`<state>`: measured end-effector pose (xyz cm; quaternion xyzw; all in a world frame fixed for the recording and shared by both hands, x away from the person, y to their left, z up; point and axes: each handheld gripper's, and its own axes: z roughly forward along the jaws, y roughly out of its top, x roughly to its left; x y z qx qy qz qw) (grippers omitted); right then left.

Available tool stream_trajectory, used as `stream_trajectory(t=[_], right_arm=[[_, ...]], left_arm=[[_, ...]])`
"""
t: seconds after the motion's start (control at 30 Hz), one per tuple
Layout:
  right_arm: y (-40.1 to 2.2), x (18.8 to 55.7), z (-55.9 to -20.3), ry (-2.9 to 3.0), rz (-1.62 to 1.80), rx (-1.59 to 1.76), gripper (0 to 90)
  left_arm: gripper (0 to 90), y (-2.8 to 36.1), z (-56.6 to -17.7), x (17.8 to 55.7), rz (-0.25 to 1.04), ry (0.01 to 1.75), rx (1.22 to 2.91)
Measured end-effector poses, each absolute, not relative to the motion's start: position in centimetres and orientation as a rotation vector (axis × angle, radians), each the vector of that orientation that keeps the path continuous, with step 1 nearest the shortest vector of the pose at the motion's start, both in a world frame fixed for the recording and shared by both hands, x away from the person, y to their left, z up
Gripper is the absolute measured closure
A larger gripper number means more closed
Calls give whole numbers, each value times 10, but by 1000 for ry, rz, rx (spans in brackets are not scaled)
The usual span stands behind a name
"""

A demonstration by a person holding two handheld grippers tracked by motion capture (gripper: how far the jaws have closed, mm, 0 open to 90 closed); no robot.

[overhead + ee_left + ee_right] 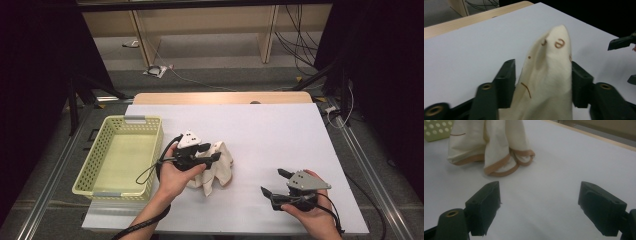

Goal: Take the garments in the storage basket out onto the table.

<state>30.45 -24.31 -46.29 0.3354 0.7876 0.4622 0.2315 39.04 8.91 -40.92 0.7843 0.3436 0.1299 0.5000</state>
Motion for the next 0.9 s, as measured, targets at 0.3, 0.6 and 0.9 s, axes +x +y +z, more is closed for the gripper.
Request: stream_trajectory(t=[0.3,0.6,0.9], right_arm=[[-243,304,-463,2168,1270,921,190],[-243,304,-463,2167,1276,922,190],[-241,304,-463,2169,1272,927,190]], left_arm=[[79,103,-404,382,324,838,1905],[38,125,-404,369,320,839,1907],[120,148,-420,344,314,837,1891]])
